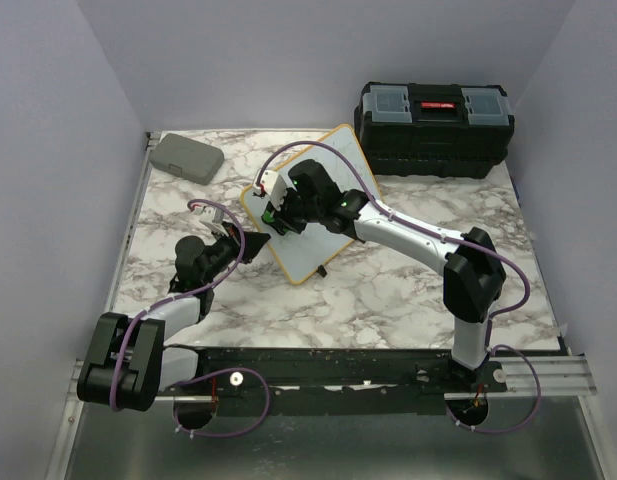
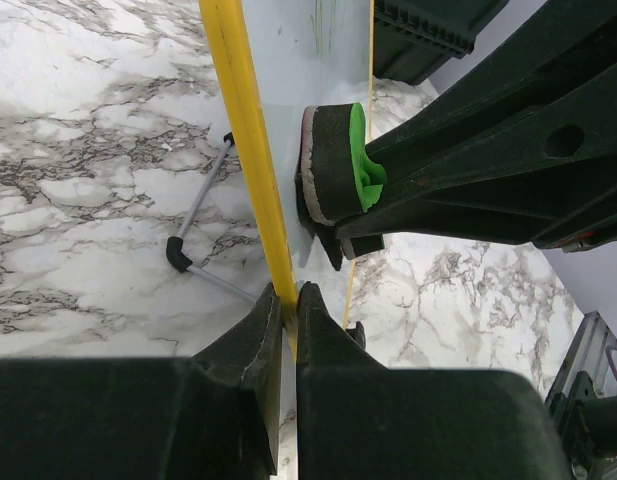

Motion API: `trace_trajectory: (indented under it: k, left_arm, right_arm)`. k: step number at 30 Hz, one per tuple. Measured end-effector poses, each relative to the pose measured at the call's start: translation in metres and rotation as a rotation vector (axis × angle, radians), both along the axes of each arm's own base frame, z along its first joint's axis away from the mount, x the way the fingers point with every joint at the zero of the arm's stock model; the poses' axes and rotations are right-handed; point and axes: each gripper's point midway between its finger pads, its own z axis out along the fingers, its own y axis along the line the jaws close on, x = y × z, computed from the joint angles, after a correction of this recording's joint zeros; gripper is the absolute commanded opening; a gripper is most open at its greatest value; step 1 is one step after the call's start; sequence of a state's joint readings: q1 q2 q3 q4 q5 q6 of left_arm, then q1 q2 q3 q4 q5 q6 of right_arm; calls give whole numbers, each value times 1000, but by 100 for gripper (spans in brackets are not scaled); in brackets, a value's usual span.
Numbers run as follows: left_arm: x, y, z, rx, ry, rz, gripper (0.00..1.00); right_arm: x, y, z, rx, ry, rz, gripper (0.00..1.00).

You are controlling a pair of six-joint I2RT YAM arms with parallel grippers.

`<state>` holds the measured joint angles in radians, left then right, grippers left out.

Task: Erase the whiteboard
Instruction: Erase the whiteboard at the whiteboard stand.

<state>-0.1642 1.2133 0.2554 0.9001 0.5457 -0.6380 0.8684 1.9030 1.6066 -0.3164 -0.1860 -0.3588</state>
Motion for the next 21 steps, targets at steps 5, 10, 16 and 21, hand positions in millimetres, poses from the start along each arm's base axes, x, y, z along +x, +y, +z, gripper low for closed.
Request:
trace_trajectory:
  k: [5,10,16,21]
  left_arm:
    - [0,0,0,0,-2,-2,0]
    - [0,0,0,1,-2,1,0]
    - [1,0,0,2,-2,4,0]
    - [0,0,0,2,-4,2,0]
  right_arm:
    - [4,-3,0,-16,-22,-12,1]
    - [11,-9,0,-37,-45,-88,1]
    - [20,-16,2,-50,-66,-154,1]
    - [17,-16,3,-48,-56,-114,1]
